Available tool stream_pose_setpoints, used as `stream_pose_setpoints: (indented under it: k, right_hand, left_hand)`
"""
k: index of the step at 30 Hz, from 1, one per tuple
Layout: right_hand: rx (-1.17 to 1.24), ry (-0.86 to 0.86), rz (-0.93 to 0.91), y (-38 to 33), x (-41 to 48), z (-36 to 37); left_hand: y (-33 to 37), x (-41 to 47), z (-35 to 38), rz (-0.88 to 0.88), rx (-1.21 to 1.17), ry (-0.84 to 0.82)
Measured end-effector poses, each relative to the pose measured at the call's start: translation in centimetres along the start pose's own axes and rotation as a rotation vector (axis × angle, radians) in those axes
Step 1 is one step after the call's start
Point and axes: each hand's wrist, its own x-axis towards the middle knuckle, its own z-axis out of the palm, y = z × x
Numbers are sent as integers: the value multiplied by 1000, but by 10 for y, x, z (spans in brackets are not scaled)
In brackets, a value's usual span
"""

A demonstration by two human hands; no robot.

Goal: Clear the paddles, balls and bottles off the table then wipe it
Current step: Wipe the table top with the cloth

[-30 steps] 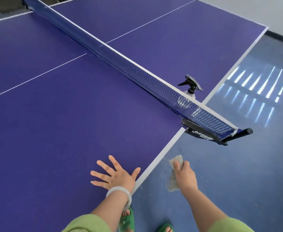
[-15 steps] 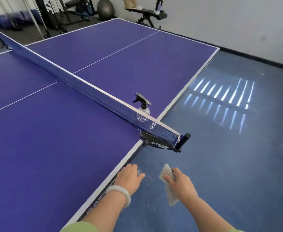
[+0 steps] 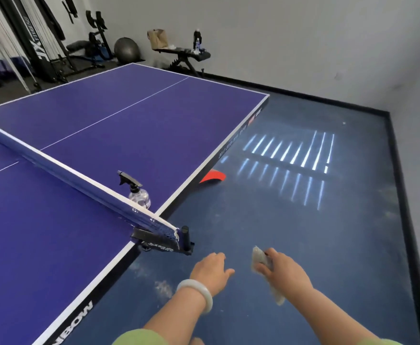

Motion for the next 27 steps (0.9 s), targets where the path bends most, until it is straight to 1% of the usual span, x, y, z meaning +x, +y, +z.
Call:
stream_pose_setpoints:
  k: [5,10,18,23,27]
  right_hand:
    - [-87,-9,-91,3,54,-23]
    - [-134,-7,-161,-10,132,-52]
    - [-188,-31,-301,-57,250,-90]
    - [-226,-118,-410,-88,300,-90]
    - [-284,-198,-539,-114,347,-90]
  left_hand:
    - [20,54,-19,-23,4,9]
    - [25,120,-53,-82,-41,46]
    - [4,185,-108,-241,-91,127]
    - [-18,209,-122,-363,-113,159]
    - [-31,226,-124,-513,-155,202]
